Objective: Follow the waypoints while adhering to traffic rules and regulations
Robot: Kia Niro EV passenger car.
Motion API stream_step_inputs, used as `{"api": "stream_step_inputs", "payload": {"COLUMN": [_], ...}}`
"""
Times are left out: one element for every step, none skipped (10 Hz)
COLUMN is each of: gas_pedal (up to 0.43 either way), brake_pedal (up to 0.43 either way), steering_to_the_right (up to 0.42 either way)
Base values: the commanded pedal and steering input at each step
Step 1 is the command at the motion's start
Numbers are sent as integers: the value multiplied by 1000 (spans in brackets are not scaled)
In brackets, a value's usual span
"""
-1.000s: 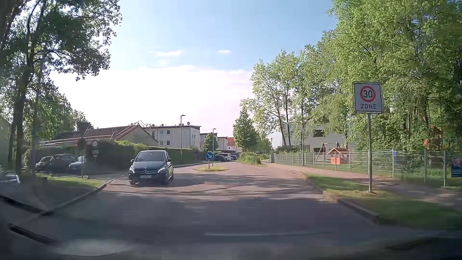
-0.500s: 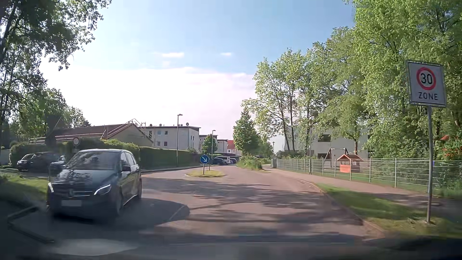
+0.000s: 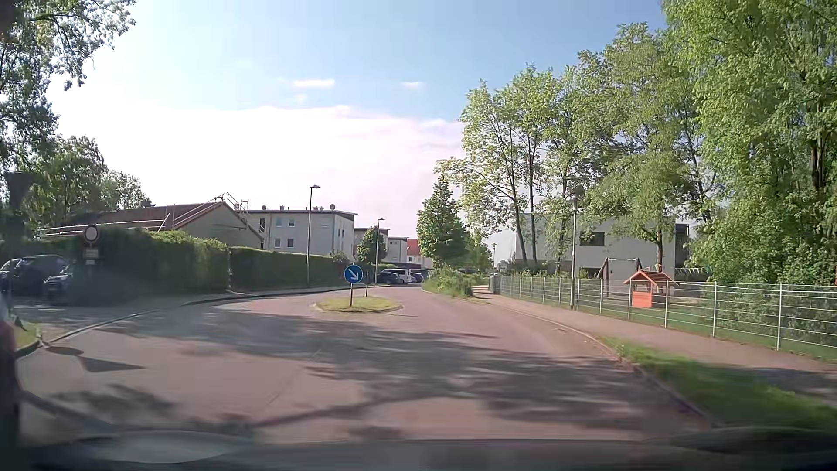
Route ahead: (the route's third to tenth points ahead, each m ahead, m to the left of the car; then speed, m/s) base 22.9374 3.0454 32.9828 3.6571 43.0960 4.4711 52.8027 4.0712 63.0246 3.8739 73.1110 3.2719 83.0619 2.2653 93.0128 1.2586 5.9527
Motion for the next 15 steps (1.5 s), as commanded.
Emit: {"api": "stream_step_inputs", "payload": {"gas_pedal": [87,118,138,138,138,138,130,130,130,118,118,118,118,98,67], "brake_pedal": [0,0,0,0,0,0,0,0,0,0,0,0,0,0,0], "steering_to_the_right": [15,15,15,15,15,15,15,15,15,13,11,9,7,4,1]}}
